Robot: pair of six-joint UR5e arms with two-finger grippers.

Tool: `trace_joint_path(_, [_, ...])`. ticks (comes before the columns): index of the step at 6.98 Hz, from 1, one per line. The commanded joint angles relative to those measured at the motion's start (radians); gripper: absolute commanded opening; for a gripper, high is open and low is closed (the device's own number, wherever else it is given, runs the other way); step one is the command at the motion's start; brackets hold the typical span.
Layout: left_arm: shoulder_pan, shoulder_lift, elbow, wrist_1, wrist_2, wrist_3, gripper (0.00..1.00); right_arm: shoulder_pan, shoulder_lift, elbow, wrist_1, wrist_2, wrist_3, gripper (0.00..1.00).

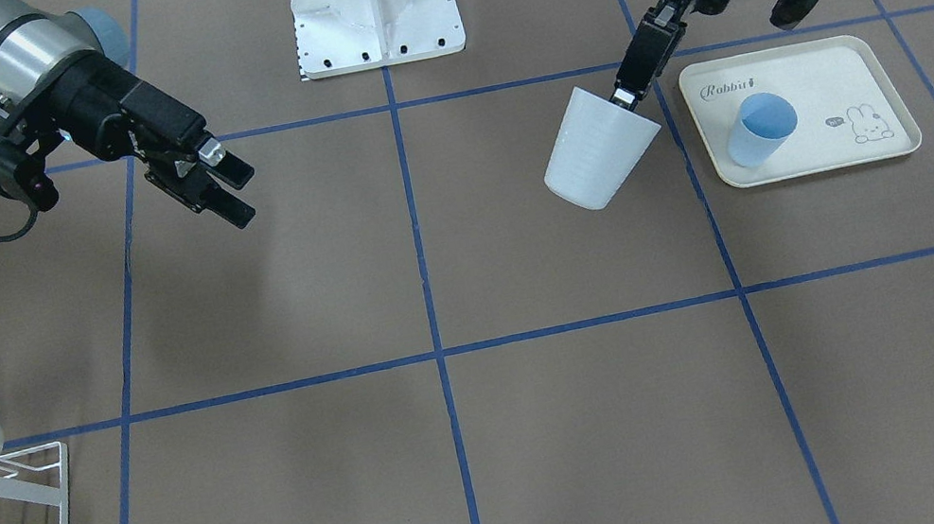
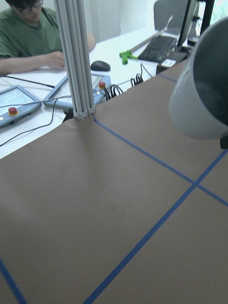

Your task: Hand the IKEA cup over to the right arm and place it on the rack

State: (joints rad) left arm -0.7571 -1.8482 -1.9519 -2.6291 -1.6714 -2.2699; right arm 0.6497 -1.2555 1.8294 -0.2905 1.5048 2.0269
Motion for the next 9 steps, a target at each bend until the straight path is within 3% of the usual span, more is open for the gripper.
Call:
trace_joint_path(1, [0.074, 0.000, 0.088, -0.303, 0.114, -0.099, 0.00, -0.010, 0.060, 0.002, 0.005, 0.002, 0.062, 1.00])
trace_joint_path(3, [0.113, -0.020, 0.195, -0.497, 0.131, -0.088, 0.00, -0.024, 0.084, 0.001, 0.005, 0.005, 0.065, 1.00])
trace_joint_path(5, [0.168, -0.081, 0.223, -0.502, 0.148, -0.089, 0.00, -0.057, 0.088, -0.013, 0.004, 0.005, 0.059, 1.00])
trace_joint_path(7, [0.257, -0.147, 0.266, -0.497, 0.240, -0.086, 0.00, -0.087, 0.110, -0.035, 0.004, 0.003, 0.053, 1.00])
trace_joint_path(9, [0.269, -0.195, 0.314, -0.497, 0.272, -0.086, 0.00, -0.097, 0.110, -0.033, 0.005, 0.003, 0.053, 1.00])
